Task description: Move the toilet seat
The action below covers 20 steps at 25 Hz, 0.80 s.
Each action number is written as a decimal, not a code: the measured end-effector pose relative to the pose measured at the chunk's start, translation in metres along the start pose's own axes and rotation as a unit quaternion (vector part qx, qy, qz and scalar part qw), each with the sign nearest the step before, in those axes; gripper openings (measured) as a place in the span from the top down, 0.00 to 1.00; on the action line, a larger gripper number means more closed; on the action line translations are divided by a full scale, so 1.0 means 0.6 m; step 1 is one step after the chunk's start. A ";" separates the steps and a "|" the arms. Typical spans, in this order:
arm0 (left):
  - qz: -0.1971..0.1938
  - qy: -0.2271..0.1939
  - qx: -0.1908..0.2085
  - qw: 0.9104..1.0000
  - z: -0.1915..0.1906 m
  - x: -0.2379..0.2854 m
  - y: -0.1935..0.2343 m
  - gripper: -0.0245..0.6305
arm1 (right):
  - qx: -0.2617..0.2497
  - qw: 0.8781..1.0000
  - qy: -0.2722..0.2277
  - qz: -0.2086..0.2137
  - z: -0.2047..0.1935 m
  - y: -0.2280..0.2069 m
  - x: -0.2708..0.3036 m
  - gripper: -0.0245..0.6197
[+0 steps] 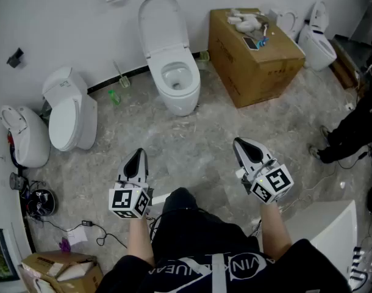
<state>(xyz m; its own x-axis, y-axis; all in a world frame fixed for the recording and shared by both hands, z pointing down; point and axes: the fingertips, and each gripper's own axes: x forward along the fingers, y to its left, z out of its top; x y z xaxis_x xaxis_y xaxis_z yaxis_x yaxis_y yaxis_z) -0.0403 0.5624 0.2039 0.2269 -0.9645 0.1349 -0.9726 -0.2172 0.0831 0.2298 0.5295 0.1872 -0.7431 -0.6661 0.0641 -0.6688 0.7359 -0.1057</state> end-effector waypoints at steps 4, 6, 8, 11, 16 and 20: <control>0.014 -0.016 0.007 1.000 0.014 0.060 0.048 0.96 | -0.002 1.000 0.000 -0.010 -0.003 -0.045 0.047 0.95; 0.017 -0.023 0.013 0.999 0.015 0.097 0.070 0.96 | -0.014 1.000 0.000 -0.006 -0.002 -0.065 0.084 0.95; 0.017 -0.025 0.014 0.999 0.011 0.137 0.083 0.96 | -0.022 1.000 0.004 -0.001 -0.003 -0.083 0.119 0.95; 0.009 -0.014 0.007 1.000 0.003 0.197 0.094 0.96 | -0.026 0.999 0.020 0.008 -0.012 -0.109 0.169 0.95; -0.011 0.013 0.001 1.000 -0.012 0.278 0.116 0.96 | -0.007 0.999 0.040 0.004 -0.036 -0.152 0.248 0.95; -0.016 0.035 -0.011 0.999 -0.028 0.338 0.150 0.96 | 0.021 0.998 0.054 -0.014 -0.056 -0.192 0.303 0.92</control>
<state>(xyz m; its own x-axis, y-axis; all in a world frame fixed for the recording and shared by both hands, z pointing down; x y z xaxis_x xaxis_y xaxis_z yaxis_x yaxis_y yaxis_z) -0.0808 0.3495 0.2554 0.2626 -0.9439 0.2000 -0.9633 -0.2446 0.1102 0.1709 0.3279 0.2442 -0.7239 -0.6675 0.1746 -0.6894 0.7101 -0.1431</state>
